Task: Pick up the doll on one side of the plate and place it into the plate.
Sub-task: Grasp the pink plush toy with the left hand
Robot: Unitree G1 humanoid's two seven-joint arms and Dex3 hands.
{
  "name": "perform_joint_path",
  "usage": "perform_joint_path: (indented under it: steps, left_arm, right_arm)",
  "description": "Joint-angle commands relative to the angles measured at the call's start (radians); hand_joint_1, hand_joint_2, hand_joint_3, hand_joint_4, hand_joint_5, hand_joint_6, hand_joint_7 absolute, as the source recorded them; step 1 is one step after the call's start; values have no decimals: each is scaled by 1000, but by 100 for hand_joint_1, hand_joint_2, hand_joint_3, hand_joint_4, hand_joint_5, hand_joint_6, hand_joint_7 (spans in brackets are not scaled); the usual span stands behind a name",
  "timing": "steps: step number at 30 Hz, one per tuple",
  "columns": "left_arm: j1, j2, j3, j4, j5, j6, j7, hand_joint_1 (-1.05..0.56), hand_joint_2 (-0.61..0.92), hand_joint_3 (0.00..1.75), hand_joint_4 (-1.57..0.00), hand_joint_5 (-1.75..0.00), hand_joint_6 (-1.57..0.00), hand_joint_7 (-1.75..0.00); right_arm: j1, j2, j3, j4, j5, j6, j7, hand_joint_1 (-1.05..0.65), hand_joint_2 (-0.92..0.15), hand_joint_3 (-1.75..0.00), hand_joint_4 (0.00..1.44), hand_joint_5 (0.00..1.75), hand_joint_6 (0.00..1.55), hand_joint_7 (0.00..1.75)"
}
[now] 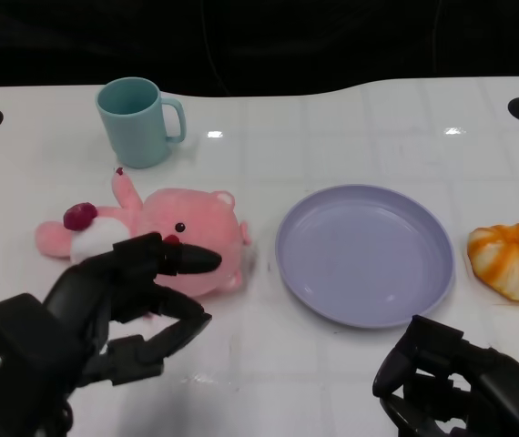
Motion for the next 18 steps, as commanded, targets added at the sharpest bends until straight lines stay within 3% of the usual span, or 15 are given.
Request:
perform_joint_path:
  steps: [1,6,10,18]
  left_arm:
    - [-37,49,16,4,36,-37,-19,-48,92,17,-33,-76,-54,-26]
    - [-91,113,19,19,120,-58,-22,-55,92,8,-15,-75,-43,-13]
    - [-142,209,2,16,282,-37,-19,-58,92,5,-3,-73,-34,-6]
    - [-223,328,-58,35,554,12,-53,-64,92,3,0,-45,-20,-1]
  right_arm:
    - [-5,-5,-6,-12,9,15,-4,-24,-87,-61,65,175,46,165]
    - [-5,-5,-8,-18,19,31,-5,-23,-87,-61,65,175,46,165]
    - [-2,-9,-11,-19,15,24,-5,-23,-86,-62,65,175,46,165]
    - [2,-10,-15,-18,18,22,-3,-23,-86,-62,65,175,45,165]
